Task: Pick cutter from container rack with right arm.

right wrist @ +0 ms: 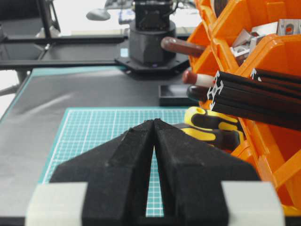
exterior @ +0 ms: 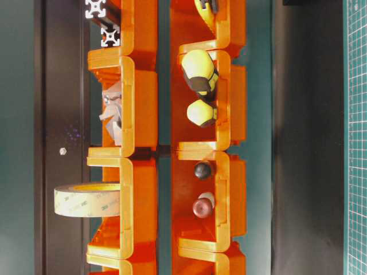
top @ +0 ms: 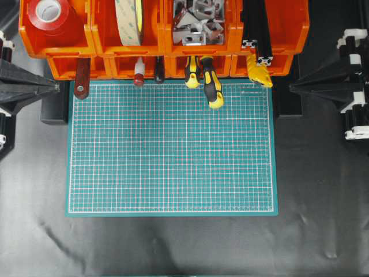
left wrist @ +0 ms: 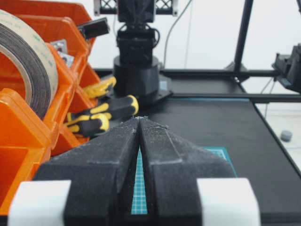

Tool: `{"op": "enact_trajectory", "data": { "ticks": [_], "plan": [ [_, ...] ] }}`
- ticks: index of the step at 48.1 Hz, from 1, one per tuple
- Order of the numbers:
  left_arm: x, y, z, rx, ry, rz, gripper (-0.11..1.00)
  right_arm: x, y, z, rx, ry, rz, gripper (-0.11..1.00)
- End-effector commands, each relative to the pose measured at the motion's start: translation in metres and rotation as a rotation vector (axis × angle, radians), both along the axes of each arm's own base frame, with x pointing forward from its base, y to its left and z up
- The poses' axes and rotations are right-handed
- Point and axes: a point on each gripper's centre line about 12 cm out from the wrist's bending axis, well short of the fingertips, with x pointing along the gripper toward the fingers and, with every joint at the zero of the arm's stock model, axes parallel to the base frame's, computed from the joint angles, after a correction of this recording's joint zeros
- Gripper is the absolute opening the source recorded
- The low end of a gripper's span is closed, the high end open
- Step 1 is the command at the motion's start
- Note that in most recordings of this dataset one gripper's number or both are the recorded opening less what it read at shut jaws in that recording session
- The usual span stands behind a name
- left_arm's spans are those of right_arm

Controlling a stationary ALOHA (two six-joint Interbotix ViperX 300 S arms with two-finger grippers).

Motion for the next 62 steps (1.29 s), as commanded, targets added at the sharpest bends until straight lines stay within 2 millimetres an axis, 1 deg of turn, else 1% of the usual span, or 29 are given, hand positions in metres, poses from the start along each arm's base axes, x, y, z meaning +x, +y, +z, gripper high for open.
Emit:
{"op": "enact_trajectory", "data": {
  "ticks": [1,3,4,5,7,12,18,25,30,35,41,44,49,53,57,62],
  "plan": [
    [0.005,-0.002,0.018,0.013,-0.015,-0.009,0.06,0.003,0.0,0.005,0.011,-0.012,-0.001,0.02],
    [0.007,-0.002,0.024,0.009,-0.003,-0.012,0.04,0.003,0.0,0.008,0.014,-0.002,-0.002,0.04],
    [0.008,-0.002,0.026,0.008,0.006,-0.011,0.01,0.003,0.0,0.009,0.015,0.009,-0.002,0.06],
    [0.009,-0.002,0.028,0.008,0.015,-0.012,0.0,0.003,0.0,0.01,0.017,0.023,-0.002,0.05],
    [0.01,-0.002,0.033,0.009,0.028,-0.011,0.0,0.003,0.001,0.012,0.018,0.055,0.002,0.0],
    [0.011,-0.002,0.046,0.01,0.043,-0.011,0.0,0.003,0.004,0.021,0.023,0.135,0.017,0.0],
    [0.011,-0.003,0.057,0.01,0.06,-0.012,0.0,0.003,0.011,0.039,0.01,0.229,0.051,0.0],
    [0.01,-0.002,0.061,0.007,0.092,-0.01,0.0,0.003,0.023,0.067,-0.021,0.303,0.111,0.0],
    [0.011,-0.002,0.06,0.005,0.103,-0.01,0.0,0.008,0.029,0.087,-0.106,0.388,0.133,0.0],
    [0.013,-0.003,0.058,0.006,0.112,-0.014,0.0,0.018,0.031,0.1,-0.204,0.486,0.117,0.0],
    [0.018,-0.005,0.053,0.006,0.133,-0.021,0.0,0.03,0.035,0.102,-0.297,0.612,0.093,0.0],
    [0.019,-0.006,0.052,0.007,0.139,-0.027,0.0,0.035,0.039,0.098,-0.338,0.67,0.081,0.0],
    [0.017,-0.009,0.054,0.006,0.13,-0.041,0.0,0.04,0.042,0.085,-0.433,0.768,0.028,0.0],
    [0.012,-0.011,0.059,0.0,0.114,-0.053,0.0,0.042,0.04,0.075,-0.517,0.837,-0.075,0.0],
    [0.006,-0.012,0.064,-0.008,0.092,-0.056,0.0,0.042,0.04,0.07,-0.568,0.851,-0.165,0.0],
    [0.002,-0.011,0.067,-0.011,0.088,-0.056,0.0,0.043,0.044,0.066,-0.599,0.815,-0.238,0.0]
  ]
}}
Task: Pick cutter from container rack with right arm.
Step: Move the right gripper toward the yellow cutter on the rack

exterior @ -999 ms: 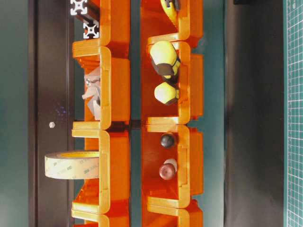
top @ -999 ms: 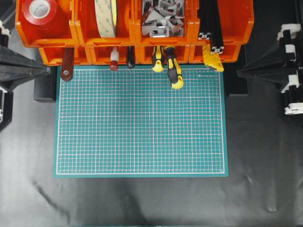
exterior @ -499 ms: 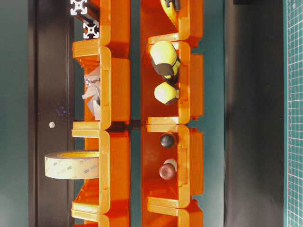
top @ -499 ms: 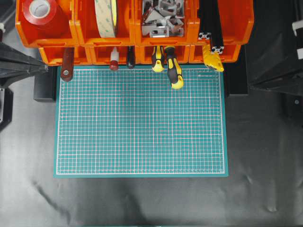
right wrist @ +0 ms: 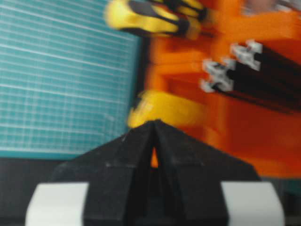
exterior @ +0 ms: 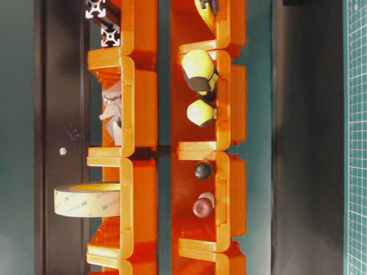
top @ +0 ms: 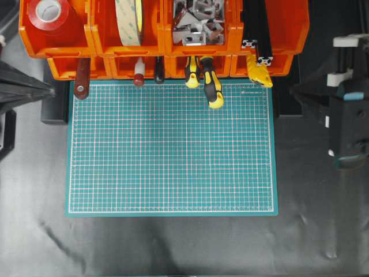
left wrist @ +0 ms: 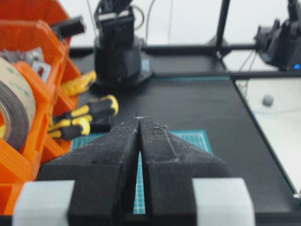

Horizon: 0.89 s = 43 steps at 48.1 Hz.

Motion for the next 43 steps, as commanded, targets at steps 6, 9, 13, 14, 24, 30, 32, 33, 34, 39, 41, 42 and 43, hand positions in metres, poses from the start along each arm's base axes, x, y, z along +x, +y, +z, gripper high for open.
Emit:
{"op": "enact_trajectory", "data": {
  "ticks": [6,9,13,14,24,30,32,33,34,39,41,42,43],
  "plan": [
    [-0.003,0.0,0.013,-0.003,-0.026,-0.002,0.0,-0.001,0.012,-0.012,-0.076,-0.068,-0.037,0.0],
    [-0.003,0.0,0.013,-0.003,-0.026,-0.002,0.0,-0.003,0.016,-0.023,-0.085,-0.051,-0.027,0.0],
    [-0.002,0.0,0.012,-0.004,-0.02,-0.002,0.0,-0.005,0.018,-0.036,-0.104,-0.021,-0.022,0.0],
    [-0.002,-0.001,0.012,-0.004,-0.02,-0.004,0.0,-0.005,0.018,-0.039,-0.106,-0.016,-0.024,0.0],
    [-0.003,0.0,0.012,-0.004,-0.018,-0.002,0.0,-0.008,0.015,-0.057,-0.133,0.02,-0.042,0.01],
    [-0.003,0.0,0.01,-0.005,-0.009,-0.002,0.0,-0.008,0.014,-0.066,-0.127,0.021,-0.037,0.06],
    [-0.003,0.0,0.01,-0.005,-0.007,-0.002,0.0,-0.007,0.014,-0.068,-0.124,0.016,-0.03,0.1],
    [-0.003,0.0,0.01,-0.005,-0.009,-0.002,0.0,-0.006,0.013,-0.07,-0.124,0.014,-0.027,0.13],
    [-0.003,0.0,0.01,-0.005,-0.007,-0.002,0.0,-0.005,0.013,-0.071,-0.123,0.013,-0.026,0.17],
    [-0.003,0.0,0.009,-0.004,0.003,-0.001,0.0,-0.002,0.011,-0.082,-0.132,0.018,-0.013,0.37],
    [-0.003,-0.001,0.007,-0.004,0.014,-0.003,0.0,0.0,0.009,-0.085,-0.14,0.024,-0.014,0.48],
    [-0.003,0.0,0.006,-0.004,0.019,-0.001,0.0,0.001,0.008,-0.087,-0.146,0.027,-0.015,0.52],
    [-0.003,0.0,0.005,-0.005,0.023,-0.001,0.0,0.002,0.007,-0.087,-0.153,0.027,-0.019,0.58]
  ]
}}
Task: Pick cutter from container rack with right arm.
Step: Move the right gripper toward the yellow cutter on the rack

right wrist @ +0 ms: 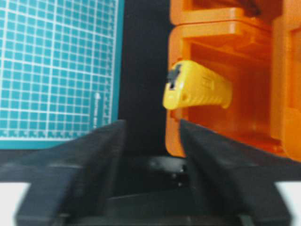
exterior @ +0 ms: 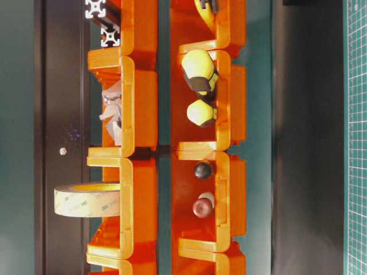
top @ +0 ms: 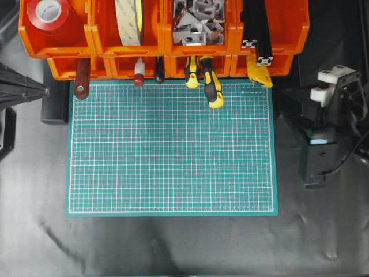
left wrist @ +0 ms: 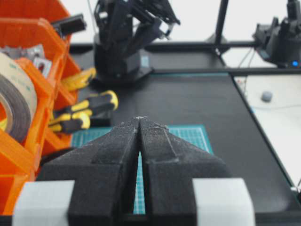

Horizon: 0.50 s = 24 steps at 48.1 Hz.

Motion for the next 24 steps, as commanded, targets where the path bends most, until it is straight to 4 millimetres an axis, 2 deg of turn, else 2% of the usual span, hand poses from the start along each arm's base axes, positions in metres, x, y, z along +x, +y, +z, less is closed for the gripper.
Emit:
{"op": "enact_trajectory", "data": {
  "ticks": [1,6,24],
  "plan": [
    [0.001,0.0,0.004,-0.003,-0.001,-0.001,0.0,0.006,-0.002,0.001,-0.011,-0.018,0.005,0.62],
    [0.001,0.0,0.0,-0.021,0.01,0.001,0.0,0.014,-0.003,0.005,-0.056,-0.041,0.018,0.76],
    [-0.001,-0.001,-0.001,-0.094,0.013,0.002,0.0,0.032,-0.018,-0.01,-0.118,-0.052,-0.024,0.75]
  ]
}}
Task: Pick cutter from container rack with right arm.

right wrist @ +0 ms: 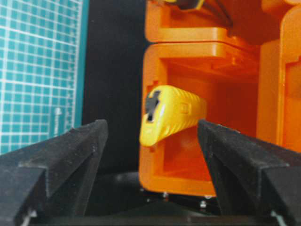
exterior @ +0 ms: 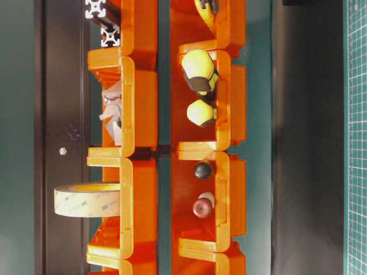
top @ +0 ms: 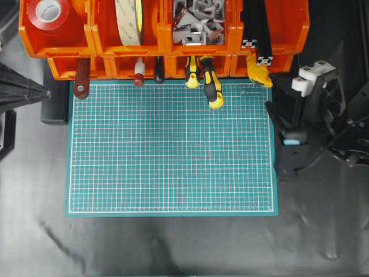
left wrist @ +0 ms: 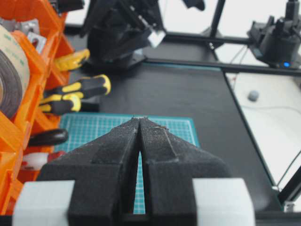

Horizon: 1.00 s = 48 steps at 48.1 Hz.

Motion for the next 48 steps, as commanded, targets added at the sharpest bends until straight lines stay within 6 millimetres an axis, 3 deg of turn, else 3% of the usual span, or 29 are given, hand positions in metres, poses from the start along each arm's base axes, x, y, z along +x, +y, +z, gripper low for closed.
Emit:
{"op": "enact_trajectory", "data": {
  "ticks": [1,21,32,40,48],
  "plan": [
    [0.0,-0.001,0.006,0.0,-0.018,-0.003,0.0,0.008,-0.001,0.003,0.003,-0.037,0.017,0.75],
    [-0.003,0.0,0.005,0.004,-0.006,-0.002,0.0,0.016,-0.024,-0.012,-0.015,-0.007,-0.045,0.75],
    [-0.008,0.0,0.006,0.005,-0.01,-0.002,0.0,0.014,-0.026,-0.016,-0.018,0.003,-0.046,0.72],
    [-0.01,0.001,0.007,0.005,-0.014,0.0,0.0,0.014,-0.025,-0.019,-0.008,0.006,-0.043,0.64],
    [-0.01,0.001,0.007,0.005,-0.016,0.0,0.0,0.015,-0.023,-0.019,0.03,-0.034,-0.069,0.43]
  ]
}}
